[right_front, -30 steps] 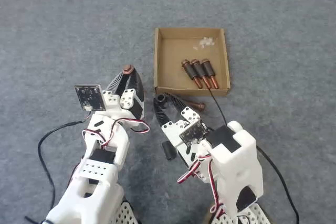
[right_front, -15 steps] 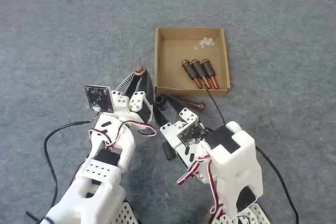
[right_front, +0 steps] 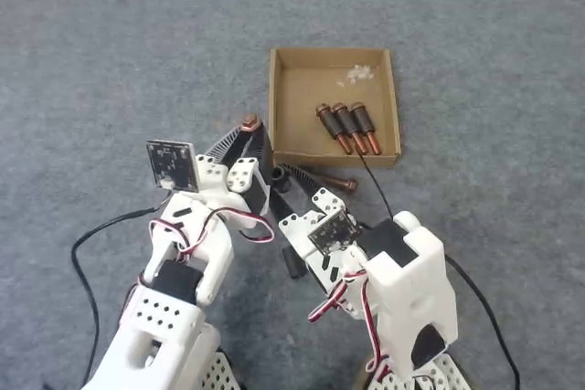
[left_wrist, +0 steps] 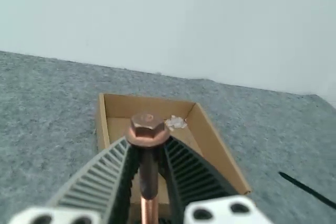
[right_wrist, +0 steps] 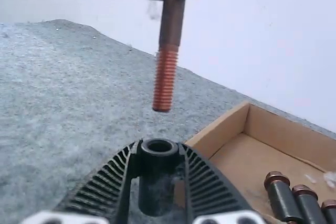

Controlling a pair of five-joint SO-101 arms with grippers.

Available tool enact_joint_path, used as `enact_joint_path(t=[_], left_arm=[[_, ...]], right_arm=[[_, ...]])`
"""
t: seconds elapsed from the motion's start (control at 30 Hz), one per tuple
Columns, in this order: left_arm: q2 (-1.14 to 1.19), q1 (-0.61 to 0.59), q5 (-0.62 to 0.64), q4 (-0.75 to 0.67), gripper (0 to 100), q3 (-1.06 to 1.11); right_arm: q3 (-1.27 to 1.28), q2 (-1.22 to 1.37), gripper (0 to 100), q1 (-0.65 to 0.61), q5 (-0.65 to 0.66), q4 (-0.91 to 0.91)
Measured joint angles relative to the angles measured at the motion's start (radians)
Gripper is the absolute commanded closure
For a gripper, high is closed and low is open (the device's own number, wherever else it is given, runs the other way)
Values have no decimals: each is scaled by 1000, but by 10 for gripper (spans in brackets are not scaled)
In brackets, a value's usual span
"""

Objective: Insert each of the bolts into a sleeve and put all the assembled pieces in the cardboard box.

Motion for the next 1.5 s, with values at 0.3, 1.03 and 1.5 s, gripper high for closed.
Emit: enact_joint_path(t=[0.3, 1.03, 1.5], left_arm=[[-11, 34, -66, 163, 989, -2], [-26, 49, -120, 44, 989, 51], [-26, 49, -120, -63, 989, 141]], right_arm=[[2, 2, 993, 0, 3, 0], [0, 0, 993, -9, 0, 54], [80, -14, 993, -41, 0, 54]])
